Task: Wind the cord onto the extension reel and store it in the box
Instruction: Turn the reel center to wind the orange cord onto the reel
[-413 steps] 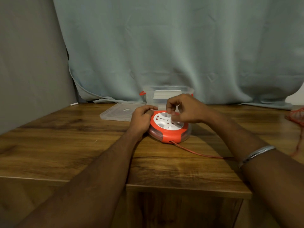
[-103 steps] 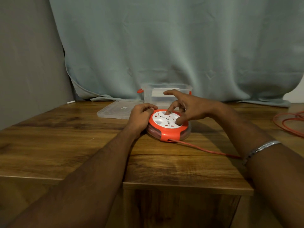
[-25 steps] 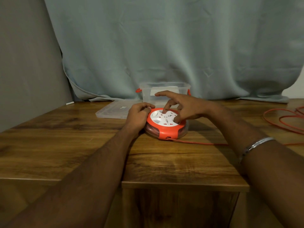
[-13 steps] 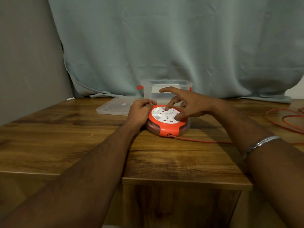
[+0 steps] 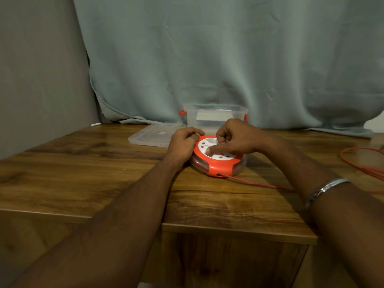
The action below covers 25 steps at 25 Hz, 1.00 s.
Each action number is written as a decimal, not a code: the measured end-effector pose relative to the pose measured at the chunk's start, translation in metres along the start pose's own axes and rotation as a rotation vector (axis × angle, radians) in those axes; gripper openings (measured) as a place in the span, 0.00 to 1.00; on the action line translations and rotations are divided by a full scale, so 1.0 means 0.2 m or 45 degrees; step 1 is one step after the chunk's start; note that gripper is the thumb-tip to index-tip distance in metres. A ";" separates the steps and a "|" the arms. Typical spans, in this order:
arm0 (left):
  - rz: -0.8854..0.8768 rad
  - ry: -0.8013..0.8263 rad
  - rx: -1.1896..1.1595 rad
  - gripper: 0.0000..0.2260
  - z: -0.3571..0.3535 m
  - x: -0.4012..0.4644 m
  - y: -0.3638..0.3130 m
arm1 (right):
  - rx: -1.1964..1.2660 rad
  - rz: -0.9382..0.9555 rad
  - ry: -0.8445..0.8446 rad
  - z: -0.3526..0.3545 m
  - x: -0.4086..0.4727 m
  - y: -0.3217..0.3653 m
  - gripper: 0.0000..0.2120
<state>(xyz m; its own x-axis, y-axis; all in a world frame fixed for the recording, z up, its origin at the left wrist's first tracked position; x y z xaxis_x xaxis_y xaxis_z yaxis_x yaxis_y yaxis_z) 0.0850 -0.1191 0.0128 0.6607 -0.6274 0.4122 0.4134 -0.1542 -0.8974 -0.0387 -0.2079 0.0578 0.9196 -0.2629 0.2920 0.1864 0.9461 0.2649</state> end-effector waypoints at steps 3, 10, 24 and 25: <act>0.045 0.017 -0.013 0.11 -0.01 -0.01 0.01 | 0.130 0.102 -0.021 0.07 -0.02 0.02 0.08; 0.066 0.067 -0.015 0.11 -0.03 0.00 0.01 | 0.266 0.032 0.224 0.03 -0.05 -0.05 0.23; 0.052 0.080 -0.002 0.11 -0.05 0.00 0.01 | 0.305 0.004 0.279 -0.01 -0.02 -0.13 0.27; 0.040 0.079 0.004 0.11 -0.05 0.00 0.01 | 0.310 0.009 0.277 -0.01 -0.02 -0.13 0.27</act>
<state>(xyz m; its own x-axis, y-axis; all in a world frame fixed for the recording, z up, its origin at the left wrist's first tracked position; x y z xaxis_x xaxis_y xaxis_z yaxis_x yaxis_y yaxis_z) 0.0802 -0.1271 0.0091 0.6334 -0.6779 0.3732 0.3953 -0.1311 -0.9091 -0.0468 -0.2313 0.0485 0.9777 -0.1853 0.0984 0.1159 0.8677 0.4833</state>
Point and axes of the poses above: each hand's wrist, its own x-axis towards the middle knuckle, its own z-axis out of the back of the hand, y = z × x, the point moved 9 cm from there along x, towards the middle knuckle, and after that the axes turned 2 degrees about -x, right-handed, at the moved point
